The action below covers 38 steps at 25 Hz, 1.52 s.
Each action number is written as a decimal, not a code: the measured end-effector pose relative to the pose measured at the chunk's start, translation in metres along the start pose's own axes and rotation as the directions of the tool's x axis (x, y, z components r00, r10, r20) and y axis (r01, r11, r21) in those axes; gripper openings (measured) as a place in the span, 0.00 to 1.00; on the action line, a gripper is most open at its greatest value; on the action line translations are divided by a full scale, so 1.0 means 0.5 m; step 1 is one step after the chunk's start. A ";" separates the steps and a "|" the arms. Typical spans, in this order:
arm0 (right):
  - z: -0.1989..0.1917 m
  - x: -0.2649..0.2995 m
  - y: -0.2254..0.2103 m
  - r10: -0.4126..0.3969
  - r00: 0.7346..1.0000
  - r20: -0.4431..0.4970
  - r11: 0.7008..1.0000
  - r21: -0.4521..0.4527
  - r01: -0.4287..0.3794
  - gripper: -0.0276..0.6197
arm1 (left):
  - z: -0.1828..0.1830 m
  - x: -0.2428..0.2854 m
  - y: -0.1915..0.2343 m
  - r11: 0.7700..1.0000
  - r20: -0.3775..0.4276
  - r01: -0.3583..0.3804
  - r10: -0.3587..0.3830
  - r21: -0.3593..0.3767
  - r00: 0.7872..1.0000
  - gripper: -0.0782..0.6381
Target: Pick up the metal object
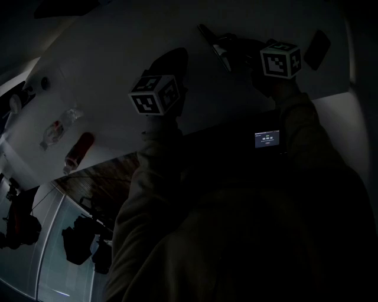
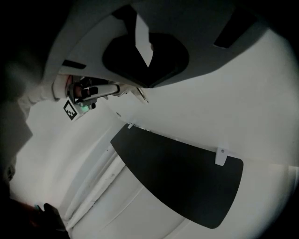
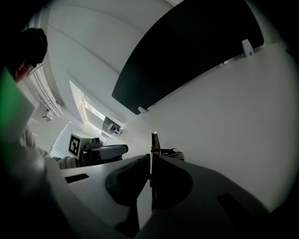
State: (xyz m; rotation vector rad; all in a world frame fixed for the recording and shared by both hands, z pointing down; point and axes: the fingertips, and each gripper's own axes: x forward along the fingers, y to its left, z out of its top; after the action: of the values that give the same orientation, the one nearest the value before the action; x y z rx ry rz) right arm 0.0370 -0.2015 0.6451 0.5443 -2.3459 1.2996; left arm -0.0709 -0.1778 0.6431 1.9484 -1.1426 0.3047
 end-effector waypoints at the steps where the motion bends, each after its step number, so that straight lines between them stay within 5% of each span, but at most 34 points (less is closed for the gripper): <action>1: 0.002 -0.001 -0.002 0.001 1.000 0.005 1.000 0.009 -0.001 0.08 | -0.001 -0.002 0.001 1.000 -0.002 -0.002 0.002 0.001 1.000 0.12; 16: 0.040 -0.014 0.035 0.026 1.000 0.016 0.999 -0.032 -0.026 0.08 | 0.025 -0.027 0.003 0.998 -0.019 -0.038 0.039 0.058 0.999 0.12; 31: 0.204 -0.074 0.149 0.063 0.994 0.089 0.983 -0.176 -0.047 0.08 | 0.178 -0.112 -0.033 0.998 0.148 -0.035 0.026 0.054 0.989 0.12; 38: 0.275 -0.119 0.205 0.075 0.988 0.133 0.969 -0.243 -0.041 0.08 | 0.250 -0.147 -0.073 0.993 0.203 -0.046 0.024 0.107 0.979 0.12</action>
State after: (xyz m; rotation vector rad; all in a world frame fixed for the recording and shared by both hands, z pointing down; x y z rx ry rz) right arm 0.0130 -0.2608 0.4752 0.5088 -2.6073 1.0090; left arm -0.1062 -0.2194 0.5040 2.0962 -1.3160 0.1963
